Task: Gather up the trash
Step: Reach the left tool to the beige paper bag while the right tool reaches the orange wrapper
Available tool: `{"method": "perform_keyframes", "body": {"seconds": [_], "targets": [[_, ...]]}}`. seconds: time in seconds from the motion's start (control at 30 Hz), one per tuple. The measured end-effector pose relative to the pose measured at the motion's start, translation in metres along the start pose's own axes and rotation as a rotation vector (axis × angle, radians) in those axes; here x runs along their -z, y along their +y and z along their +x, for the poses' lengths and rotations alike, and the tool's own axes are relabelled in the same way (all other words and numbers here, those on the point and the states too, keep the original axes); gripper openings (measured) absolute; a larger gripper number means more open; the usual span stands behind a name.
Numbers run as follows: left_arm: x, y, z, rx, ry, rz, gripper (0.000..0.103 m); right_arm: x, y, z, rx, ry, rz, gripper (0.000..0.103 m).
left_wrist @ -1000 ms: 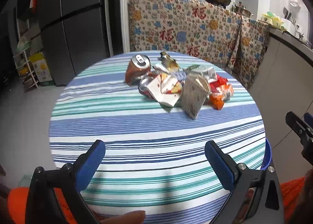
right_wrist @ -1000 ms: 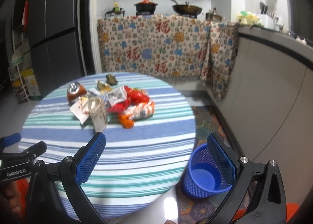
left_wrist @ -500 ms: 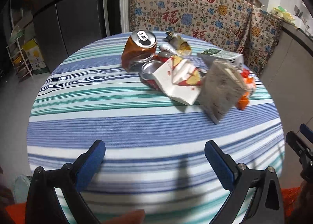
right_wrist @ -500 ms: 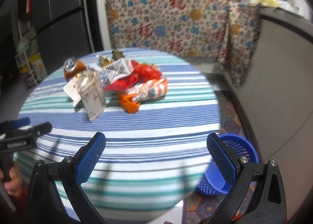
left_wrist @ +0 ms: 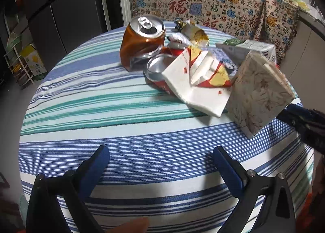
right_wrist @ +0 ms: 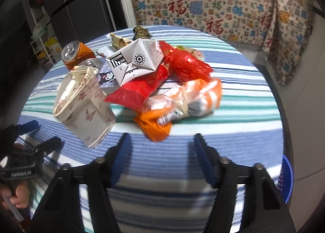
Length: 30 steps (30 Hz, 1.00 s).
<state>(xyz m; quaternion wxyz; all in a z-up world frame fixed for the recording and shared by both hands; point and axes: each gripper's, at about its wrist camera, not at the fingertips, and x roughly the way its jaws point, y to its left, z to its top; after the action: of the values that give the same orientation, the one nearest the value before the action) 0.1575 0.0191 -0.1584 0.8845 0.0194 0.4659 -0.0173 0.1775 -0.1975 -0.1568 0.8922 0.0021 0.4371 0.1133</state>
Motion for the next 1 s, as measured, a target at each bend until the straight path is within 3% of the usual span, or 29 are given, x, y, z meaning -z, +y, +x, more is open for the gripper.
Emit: {"method": "perform_keyframes", "body": {"seconds": [0.03,0.27,0.4,0.47,0.5,0.57,0.7,0.8,0.87,0.93,1.0], "targets": [[0.001,0.001,0.002,-0.001,0.008,0.0,0.103,-0.002,0.0,0.004,0.002,0.006,-0.004,0.035],[0.001,0.003,0.002,0.004,-0.005,0.004,0.103,0.006,-0.036,0.004,0.092,0.028,0.075,0.016],[0.003,0.003,0.001,-0.006,-0.01,-0.009,0.103,0.014,-0.061,-0.01,0.14,0.035,0.133,0.023],[0.004,0.002,0.001,-0.008,-0.012,-0.013,0.103,0.015,-0.066,-0.019,0.109,0.013,0.16,0.039],[0.004,0.002,0.001,-0.01,-0.011,-0.015,0.103,0.015,-0.068,-0.023,0.086,-0.003,0.176,0.054],[0.004,0.002,0.0,-0.013,-0.011,-0.018,0.103,0.01,-0.065,-0.027,0.032,-0.033,0.213,0.062],[0.004,0.001,0.0,-0.016,-0.012,-0.021,0.103,-0.014,-0.051,-0.011,-0.095,-0.033,0.279,0.062],[0.005,0.001,-0.001,-0.017,-0.011,-0.021,0.103,-0.022,-0.044,0.004,-0.073,-0.035,0.312,0.062],[0.004,0.001,-0.001,-0.016,-0.01,-0.02,0.103,-0.022,-0.047,0.018,-0.092,-0.002,0.323,0.054],[0.004,0.001,0.0,-0.013,-0.011,-0.018,0.103,-0.021,-0.045,0.021,-0.113,0.036,0.277,0.034],[0.003,0.001,0.0,-0.011,-0.011,-0.016,0.103,-0.018,-0.045,0.01,-0.047,0.046,0.204,0.034]]}}
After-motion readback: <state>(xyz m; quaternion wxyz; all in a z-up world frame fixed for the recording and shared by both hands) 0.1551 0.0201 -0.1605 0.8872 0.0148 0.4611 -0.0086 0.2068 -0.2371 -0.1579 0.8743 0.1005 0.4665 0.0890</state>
